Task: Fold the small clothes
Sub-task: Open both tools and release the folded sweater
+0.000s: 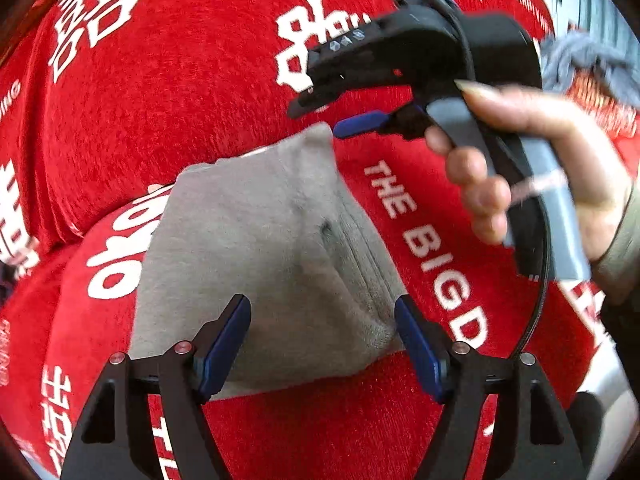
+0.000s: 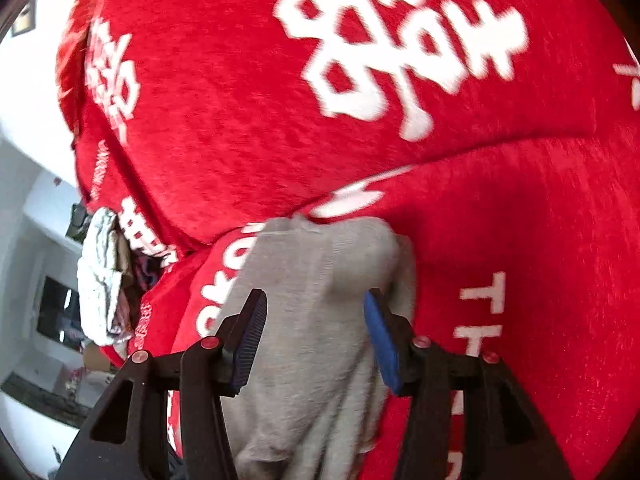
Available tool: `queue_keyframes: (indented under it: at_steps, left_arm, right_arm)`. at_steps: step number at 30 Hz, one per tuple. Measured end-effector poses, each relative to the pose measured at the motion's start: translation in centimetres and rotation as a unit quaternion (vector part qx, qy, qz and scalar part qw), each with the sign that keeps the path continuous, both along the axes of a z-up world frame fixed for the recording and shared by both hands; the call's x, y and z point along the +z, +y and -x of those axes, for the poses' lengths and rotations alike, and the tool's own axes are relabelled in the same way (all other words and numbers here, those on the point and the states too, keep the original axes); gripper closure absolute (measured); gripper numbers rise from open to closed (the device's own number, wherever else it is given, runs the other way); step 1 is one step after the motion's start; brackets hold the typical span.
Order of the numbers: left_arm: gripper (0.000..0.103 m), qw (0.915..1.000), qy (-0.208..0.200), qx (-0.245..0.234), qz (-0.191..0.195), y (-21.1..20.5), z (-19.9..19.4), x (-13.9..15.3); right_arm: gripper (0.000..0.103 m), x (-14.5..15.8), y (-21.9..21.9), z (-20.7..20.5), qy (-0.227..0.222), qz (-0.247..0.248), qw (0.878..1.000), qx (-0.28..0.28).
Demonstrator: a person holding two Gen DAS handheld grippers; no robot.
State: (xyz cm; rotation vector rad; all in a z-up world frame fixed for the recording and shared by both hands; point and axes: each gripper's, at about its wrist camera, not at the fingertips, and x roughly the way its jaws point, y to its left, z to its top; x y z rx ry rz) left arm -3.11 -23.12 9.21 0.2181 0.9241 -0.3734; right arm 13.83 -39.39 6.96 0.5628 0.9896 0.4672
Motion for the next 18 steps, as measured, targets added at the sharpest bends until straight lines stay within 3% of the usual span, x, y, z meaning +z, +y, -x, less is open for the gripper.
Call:
queue_keyframes:
  at_steps: [4,8,11,16,18]
  left_arm:
    - [0.028,0.9972,0.018,0.034,0.064,3.0,-2.2,1.3]
    - [0.028,0.9883,0.067,0.080,0.111,5.4,-5.3,-0.1]
    - [0.028,0.9885,0.081,0.073,0.104,5.0,-5.7,-1.7]
    - [0.028,0.9983,0.051,0.027,0.004,1.1,-3.9,-3.2]
    - [0.028,0.9986,0.047,0.024,0.006,1.4,-3.7,-3.0]
  right_arm:
    - [0.048,0.9,2.5,-0.1,-0.011,-0.027,0.999,0.037]
    - [0.048,-1.4,3.9,-0.9,0.032,-0.042,0.998,0.047]
    - [0.051,-3.6,2.6,-1.1,0.055,-0.008,0.998,0.016]
    - [0.050,-4.2,-0.2,0.3,0.064,0.019,0.997,-0.032]
    - [0.049,-3.3,-0.2,1.2,0.054,0.036,0.997,-0.035]
